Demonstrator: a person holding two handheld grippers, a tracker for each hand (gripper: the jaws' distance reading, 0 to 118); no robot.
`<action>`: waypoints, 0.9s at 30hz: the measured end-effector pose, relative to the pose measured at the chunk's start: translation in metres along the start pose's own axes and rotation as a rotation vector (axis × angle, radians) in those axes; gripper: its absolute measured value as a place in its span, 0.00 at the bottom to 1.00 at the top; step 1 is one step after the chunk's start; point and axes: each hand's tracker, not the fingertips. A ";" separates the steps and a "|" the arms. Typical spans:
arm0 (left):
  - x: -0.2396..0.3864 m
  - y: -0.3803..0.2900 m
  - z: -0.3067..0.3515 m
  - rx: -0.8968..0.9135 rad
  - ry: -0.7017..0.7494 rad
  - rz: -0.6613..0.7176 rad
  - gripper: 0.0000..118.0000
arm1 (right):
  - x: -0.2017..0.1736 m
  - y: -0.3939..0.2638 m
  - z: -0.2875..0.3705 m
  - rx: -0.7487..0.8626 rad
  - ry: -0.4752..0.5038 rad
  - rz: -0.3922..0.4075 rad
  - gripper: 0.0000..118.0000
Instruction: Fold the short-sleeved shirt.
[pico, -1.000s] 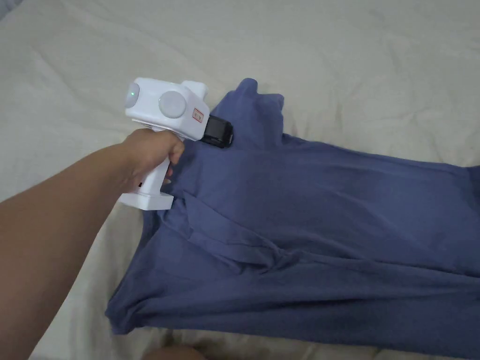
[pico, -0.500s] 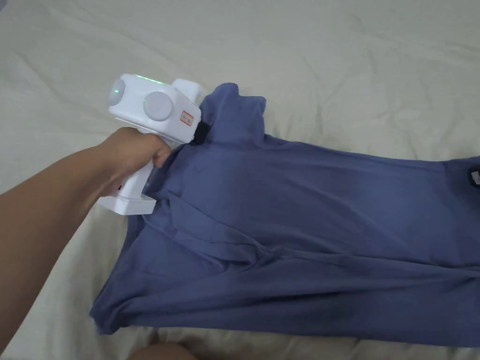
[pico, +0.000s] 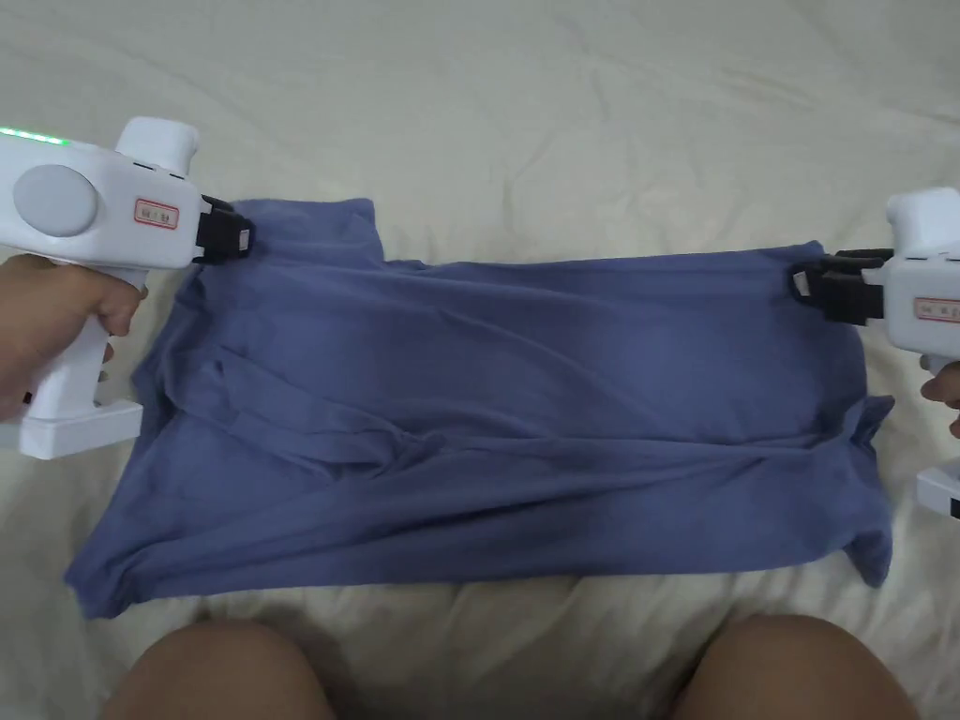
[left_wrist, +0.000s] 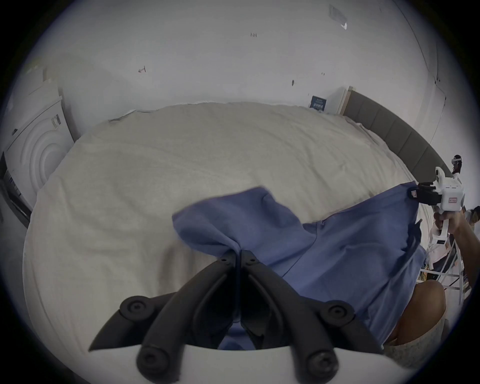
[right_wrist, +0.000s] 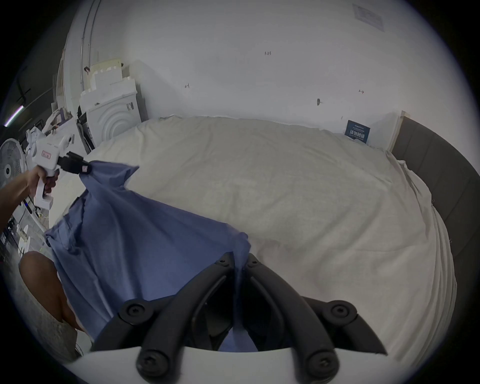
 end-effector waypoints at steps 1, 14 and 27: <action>0.002 -0.004 0.009 0.013 0.008 -0.004 0.03 | 0.000 0.000 0.005 0.005 0.008 -0.008 0.05; 0.027 -0.087 0.118 0.155 0.039 0.020 0.03 | -0.008 -0.043 0.070 0.047 0.050 -0.057 0.05; 0.053 -0.181 0.166 0.166 0.055 0.032 0.03 | -0.023 -0.098 0.111 0.016 0.115 -0.027 0.05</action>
